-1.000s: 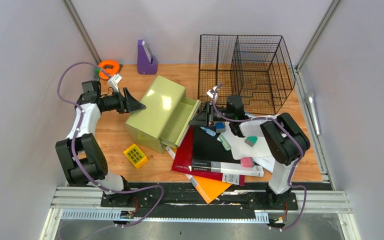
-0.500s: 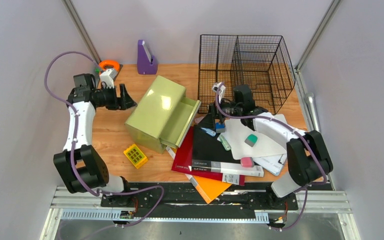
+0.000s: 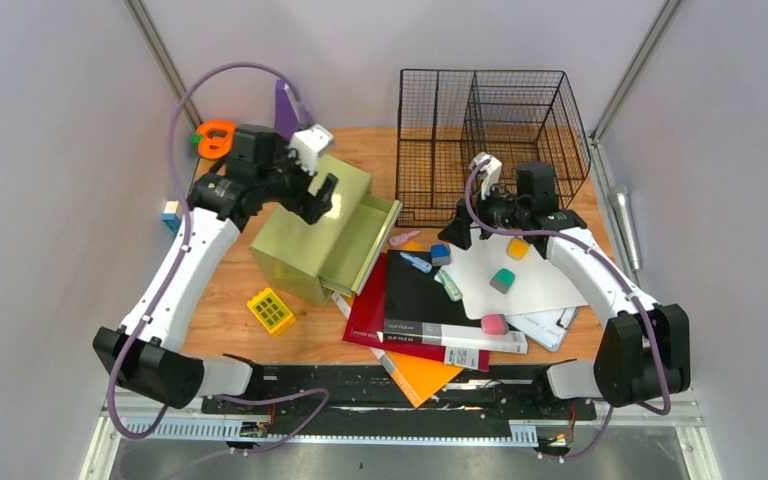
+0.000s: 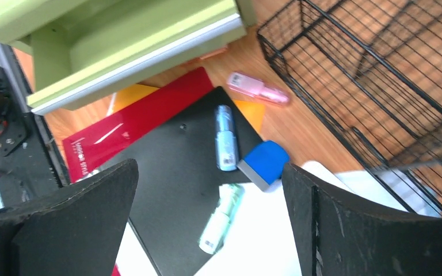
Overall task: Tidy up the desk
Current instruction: Open the drawer in the storage box, then pick up the stationery from the center of the board.
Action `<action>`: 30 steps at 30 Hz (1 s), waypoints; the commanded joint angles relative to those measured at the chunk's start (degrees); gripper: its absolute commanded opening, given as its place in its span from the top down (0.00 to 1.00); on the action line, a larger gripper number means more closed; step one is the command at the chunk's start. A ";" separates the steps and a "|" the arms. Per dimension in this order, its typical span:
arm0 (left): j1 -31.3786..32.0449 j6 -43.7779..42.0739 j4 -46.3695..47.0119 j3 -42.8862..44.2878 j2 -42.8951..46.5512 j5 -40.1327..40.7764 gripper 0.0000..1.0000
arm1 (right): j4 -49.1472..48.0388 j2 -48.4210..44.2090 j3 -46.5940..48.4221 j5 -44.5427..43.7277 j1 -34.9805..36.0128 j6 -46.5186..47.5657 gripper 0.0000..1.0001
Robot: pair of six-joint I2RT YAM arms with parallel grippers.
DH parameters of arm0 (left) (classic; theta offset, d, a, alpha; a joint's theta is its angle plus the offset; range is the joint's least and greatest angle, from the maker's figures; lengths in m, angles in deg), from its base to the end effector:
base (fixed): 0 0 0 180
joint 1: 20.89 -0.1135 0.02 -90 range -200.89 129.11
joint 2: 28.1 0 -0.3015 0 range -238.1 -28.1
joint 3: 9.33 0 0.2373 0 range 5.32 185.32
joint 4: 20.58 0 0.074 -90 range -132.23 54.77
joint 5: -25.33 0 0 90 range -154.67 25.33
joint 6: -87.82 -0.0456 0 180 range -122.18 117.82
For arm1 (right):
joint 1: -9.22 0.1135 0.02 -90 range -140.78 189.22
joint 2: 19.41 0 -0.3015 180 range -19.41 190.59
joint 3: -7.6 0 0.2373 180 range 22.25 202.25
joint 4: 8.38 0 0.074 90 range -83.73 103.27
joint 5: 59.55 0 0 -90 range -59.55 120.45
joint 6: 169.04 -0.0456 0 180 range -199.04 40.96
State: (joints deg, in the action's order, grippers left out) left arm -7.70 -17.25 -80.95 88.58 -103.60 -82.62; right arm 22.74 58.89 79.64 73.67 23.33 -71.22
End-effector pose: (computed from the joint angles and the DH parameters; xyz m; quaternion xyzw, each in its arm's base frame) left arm 0.2465 -0.0722 0.4237 0.2831 0.8441 -0.1331 0.4356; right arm 0.2639 0.0985 0.3178 -0.3188 0.7871 0.3522 0.3933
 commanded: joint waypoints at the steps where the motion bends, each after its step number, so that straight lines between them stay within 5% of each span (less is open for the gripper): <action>1: 10.98 -5.25 -1.42 1.60 -2.31 15.67 0.00 | 5.51 -3.10 -0.01 -2.50 -3.25 5.93 0.02; 7: 21.72 -9.28 5.09 -3.85 -6.57 34.73 0.00 | 7.09 -6.53 -3.77 -2.91 -7.44 6.30 0.02; 18: 24.56 -11.13 12.02 -11.91 -8.38 51.06 0.00 | 7.18 -8.28 -6.83 -5.45 -9.47 8.36 0.02; 30: 15.01 -14.42 10.82 -15.32 -6.11 48.53 0.00 | 15.90 -8.37 -4.92 -12.30 -9.46 14.90 0.04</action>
State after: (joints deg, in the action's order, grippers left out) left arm 13.02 -27.17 -67.72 74.37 -111.43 -40.59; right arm 33.75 51.75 72.99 63.44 14.04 -60.84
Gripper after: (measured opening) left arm 1.000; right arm 0.970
